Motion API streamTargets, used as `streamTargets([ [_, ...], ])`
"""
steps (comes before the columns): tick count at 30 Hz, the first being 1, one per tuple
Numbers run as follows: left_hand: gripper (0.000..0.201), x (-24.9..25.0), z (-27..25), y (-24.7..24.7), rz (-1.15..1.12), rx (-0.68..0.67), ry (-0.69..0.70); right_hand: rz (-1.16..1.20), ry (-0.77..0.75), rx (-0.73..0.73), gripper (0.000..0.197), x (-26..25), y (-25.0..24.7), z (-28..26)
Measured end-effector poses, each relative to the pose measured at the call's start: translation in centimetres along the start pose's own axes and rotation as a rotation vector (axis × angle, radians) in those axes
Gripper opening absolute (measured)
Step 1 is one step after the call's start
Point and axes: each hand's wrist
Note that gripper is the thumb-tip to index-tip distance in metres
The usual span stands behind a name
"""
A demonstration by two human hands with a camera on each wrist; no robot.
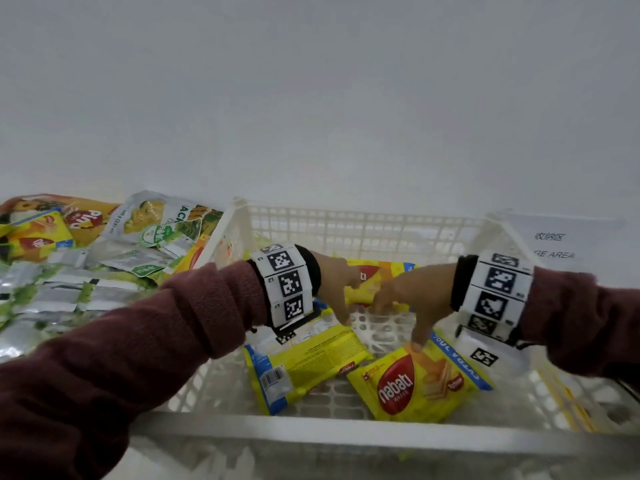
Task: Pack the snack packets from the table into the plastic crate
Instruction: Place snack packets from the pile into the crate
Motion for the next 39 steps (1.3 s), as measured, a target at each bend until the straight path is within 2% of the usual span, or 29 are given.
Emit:
streamTargets([
  [2,0.079,1.3,-0.3,1.3,0.073,-0.113,0.068,-0.018,-0.045,-0.113,0.083,-0.4,1.3,-0.4],
  [4,0.082,2.2,-0.3,2.6,0.182,-0.182,0.108,-0.103,-0.044,-0.156,0.09,-0.5,2.4,-0.5],
  [7,0.082,3.1,-0.2,4.1,0.32,-0.169,0.109,-0.167,-0.039,-0.161,0.095,-0.3,3.5,-0.4],
  [10,0.079,3.5,0.0,4.8,0.381,-0.114,0.086,-0.147,-0.032,-0.14,0.082,-0.4,3.9,-0.3],
  [14,0.069,3.6,-0.1,3.3,0.361,-0.152,0.067,-0.071,-0.038,-0.162,0.056,-0.1,3.4,-0.6],
  [17,0.056,3.0,-1.1,0.9,0.215,-0.136,0.066,-0.022,-0.04,-0.133,0.046,0.4,2.9,-0.7],
  [21,0.047,1.1,-3.2,-2.5,-0.09,0.003,0.1,0.051,-0.01,-0.018,0.046,1.4,2.3,-0.8],
  [24,0.051,-0.6,-4.8,-4.0,-0.416,0.087,0.158,0.083,0.02,0.021,0.045,2.3,2.0,-1.2],
  [27,0.065,-2.0,-5.1,-3.6,-0.57,0.096,0.175,0.118,0.053,0.015,0.04,3.3,2.0,-1.6],
  [29,0.075,-2.7,-4.7,-2.6,-0.501,0.05,0.131,0.119,0.072,0.0,0.038,3.7,2.1,-1.7],
  [32,0.089,-3.5,-3.9,-1.1,-0.226,-0.058,0.001,0.133,0.091,-0.03,0.035,3.9,2.0,-1.8],
  [35,0.09,-3.5,-3.4,-0.3,-0.058,-0.201,-0.114,0.113,0.118,-0.063,0.034,3.6,1.7,-1.8],
  [36,0.089,-3.1,-3.3,-0.1,0.016,-0.223,-0.13,0.089,0.129,-0.068,0.038,3.3,1.7,-1.8],
  [39,0.095,-2.1,-2.6,0.5,0.203,-0.222,-0.106,0.041,0.143,-0.074,0.075,2.4,1.6,-1.6],
])
Point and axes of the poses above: each hand's wrist, its own z-axis towards the middle knuckle, its own y-axis out of the palm, x = y × z, and after that the axes turned 7 degrees about -z, right-handed
